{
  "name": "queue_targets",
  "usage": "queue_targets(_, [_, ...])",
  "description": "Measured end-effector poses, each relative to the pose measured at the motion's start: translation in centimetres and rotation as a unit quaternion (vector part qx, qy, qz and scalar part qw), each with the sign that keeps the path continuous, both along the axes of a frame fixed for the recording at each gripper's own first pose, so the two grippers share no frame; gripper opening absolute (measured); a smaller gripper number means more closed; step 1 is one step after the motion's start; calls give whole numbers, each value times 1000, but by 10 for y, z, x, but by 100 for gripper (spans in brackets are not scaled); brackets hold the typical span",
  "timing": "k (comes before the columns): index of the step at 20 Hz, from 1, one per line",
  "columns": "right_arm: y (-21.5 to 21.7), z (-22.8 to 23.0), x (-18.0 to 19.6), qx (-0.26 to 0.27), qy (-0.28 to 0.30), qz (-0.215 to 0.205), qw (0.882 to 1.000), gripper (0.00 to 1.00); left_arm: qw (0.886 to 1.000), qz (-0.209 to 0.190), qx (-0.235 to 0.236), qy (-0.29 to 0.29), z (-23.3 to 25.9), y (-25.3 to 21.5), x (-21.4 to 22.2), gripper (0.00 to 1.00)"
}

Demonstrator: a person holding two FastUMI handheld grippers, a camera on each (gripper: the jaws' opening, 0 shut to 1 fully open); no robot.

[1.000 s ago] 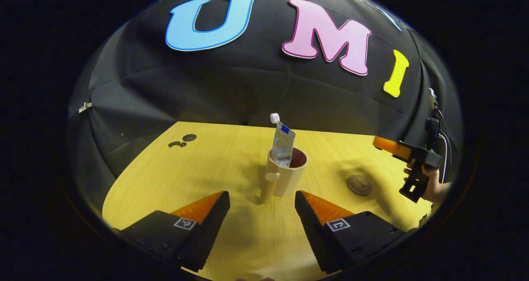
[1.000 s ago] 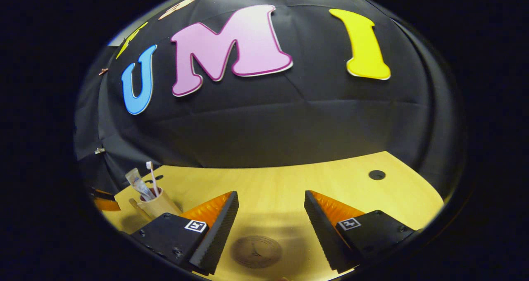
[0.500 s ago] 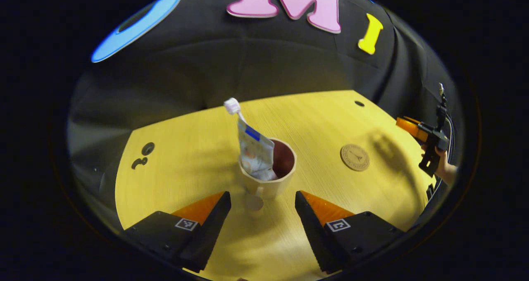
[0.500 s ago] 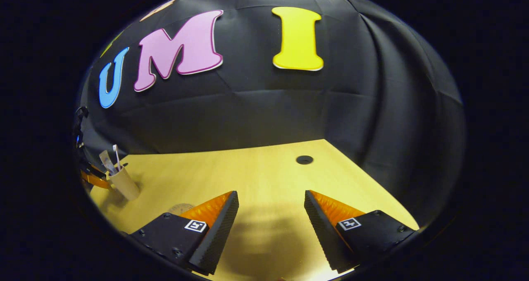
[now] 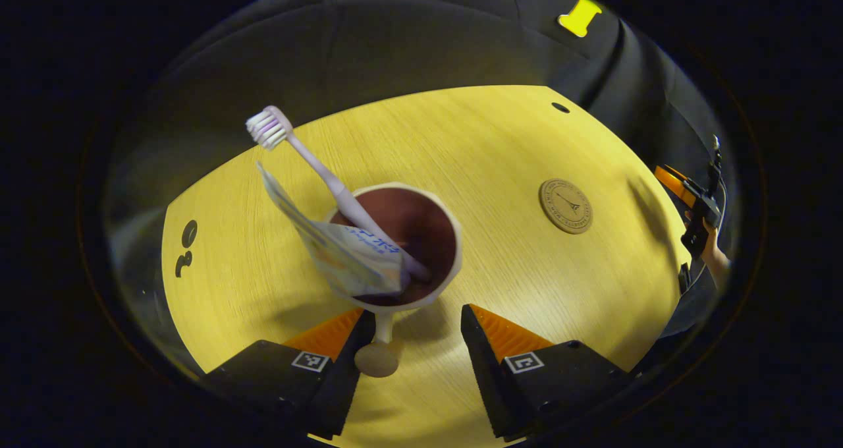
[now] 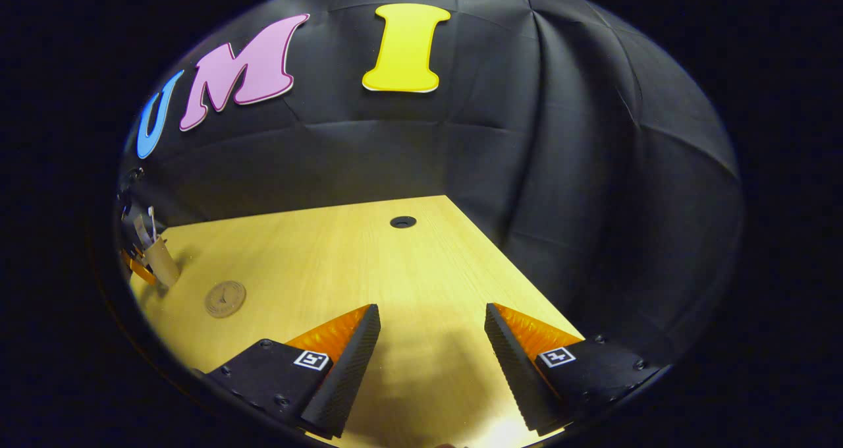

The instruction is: Put the toothbrush and toothpaste on the desktop into the cup, then pick up the cup and place it on the coaster on the desktop.

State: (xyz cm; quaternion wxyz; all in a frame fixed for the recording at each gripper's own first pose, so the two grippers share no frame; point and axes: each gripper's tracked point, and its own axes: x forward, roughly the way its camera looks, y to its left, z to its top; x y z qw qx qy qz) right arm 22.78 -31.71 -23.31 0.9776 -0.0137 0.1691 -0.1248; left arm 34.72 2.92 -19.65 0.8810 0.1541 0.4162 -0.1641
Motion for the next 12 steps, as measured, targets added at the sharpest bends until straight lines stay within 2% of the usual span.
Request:
queue_targets(2, [-5,-7,-6,10,9,-7,1000,98,1000,14,16,1,0,7,2,74])
queue_targets(3, [-7,-9,-8,12,11,-10,1000,98,1000,22,22,0,0,10,5,58])
queue_targets(4, [-8,-10,-10,11,12,-12,1000,98,999,28,17,5,0,9,5,56])
queue_targets(6, [-8,-15,-13,7,18,-12,1000,98,999,40,12,14,2,8,1,44])
queue_targets(7, [-8,-18,-16,4,24,-12,1000,98,999,45,15,16,-1,7,3,34])
queue_targets(8, [-7,-22,-17,3,30,-10,999,98,998,49,17,18,-2,7,3,35])
queue_targets(9, [-5,-23,-19,4,35,-7,999,99,998,57,18,18,-3,6,1,27])
queue_targets(10, [-2,-23,-20,5,38,-4,999,98,998,65,14,19,-4,4,0,31])
queue_targets(12, [2,-19,-23,1,40,2,999,100,996,84,4,15,-5,3,-1,29])
